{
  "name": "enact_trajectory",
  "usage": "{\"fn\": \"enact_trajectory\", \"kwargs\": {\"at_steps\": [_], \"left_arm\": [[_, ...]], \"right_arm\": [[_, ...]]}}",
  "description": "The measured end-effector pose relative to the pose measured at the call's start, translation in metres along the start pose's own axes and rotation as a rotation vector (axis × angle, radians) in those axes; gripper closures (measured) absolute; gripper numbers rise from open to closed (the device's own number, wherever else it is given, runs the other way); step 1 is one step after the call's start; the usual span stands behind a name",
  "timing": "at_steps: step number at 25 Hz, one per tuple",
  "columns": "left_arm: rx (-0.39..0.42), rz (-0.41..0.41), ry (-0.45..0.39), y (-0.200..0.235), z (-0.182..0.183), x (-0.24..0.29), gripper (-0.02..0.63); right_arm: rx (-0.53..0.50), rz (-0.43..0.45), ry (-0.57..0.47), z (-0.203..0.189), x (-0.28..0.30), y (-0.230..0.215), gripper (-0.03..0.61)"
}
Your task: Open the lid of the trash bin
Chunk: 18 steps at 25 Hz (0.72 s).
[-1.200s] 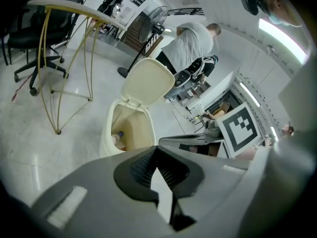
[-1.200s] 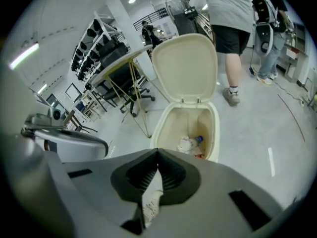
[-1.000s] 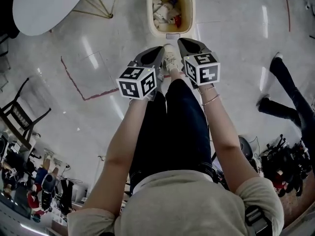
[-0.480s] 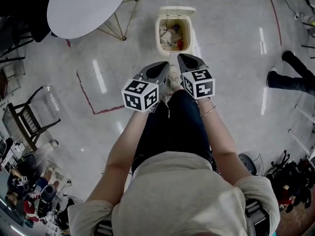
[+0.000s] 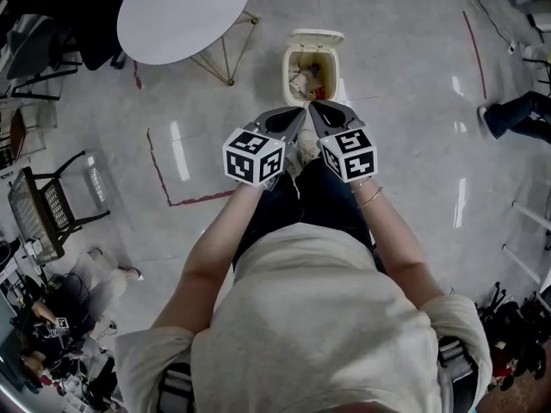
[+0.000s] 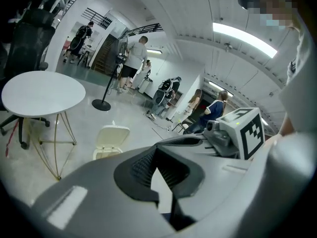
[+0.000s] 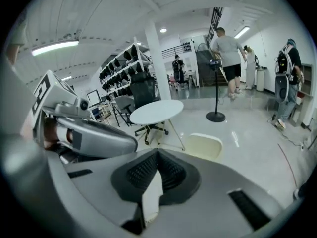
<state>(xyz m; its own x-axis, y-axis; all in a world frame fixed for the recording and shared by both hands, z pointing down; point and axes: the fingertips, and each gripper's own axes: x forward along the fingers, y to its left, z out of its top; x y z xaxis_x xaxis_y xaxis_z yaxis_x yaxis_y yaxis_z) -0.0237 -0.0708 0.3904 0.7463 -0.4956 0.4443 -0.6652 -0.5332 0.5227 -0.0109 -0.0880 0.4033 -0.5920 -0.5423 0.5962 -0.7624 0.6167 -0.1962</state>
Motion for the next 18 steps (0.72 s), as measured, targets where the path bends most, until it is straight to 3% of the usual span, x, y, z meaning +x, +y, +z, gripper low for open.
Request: {"fn": "enact_trajectory", "kwargs": {"at_steps": [3,8,13,18], "left_arm": [[0.017,0.028,-0.025,0.007,0.013,-0.014,0.604],[0.032,0.081,-0.096,0.005,0.031,-0.032,0.604],[0.040,0.052,-0.115,0.003,0.045,-0.042,0.604],[0.062,0.055,-0.152,-0.007,0.057,-0.043,0.604]], "right_arm": [[-0.033,-0.007,-0.040,0.016,-0.010,0.007,0.572],[-0.001,-0.005,-0.128,0.043,-0.037,0.010,0.572],[-0.017,0.034,-0.160,0.075,-0.047,0.019,0.572],[-0.100,0.026,-0.156,0.080,-0.062,0.014,0.572]]}}
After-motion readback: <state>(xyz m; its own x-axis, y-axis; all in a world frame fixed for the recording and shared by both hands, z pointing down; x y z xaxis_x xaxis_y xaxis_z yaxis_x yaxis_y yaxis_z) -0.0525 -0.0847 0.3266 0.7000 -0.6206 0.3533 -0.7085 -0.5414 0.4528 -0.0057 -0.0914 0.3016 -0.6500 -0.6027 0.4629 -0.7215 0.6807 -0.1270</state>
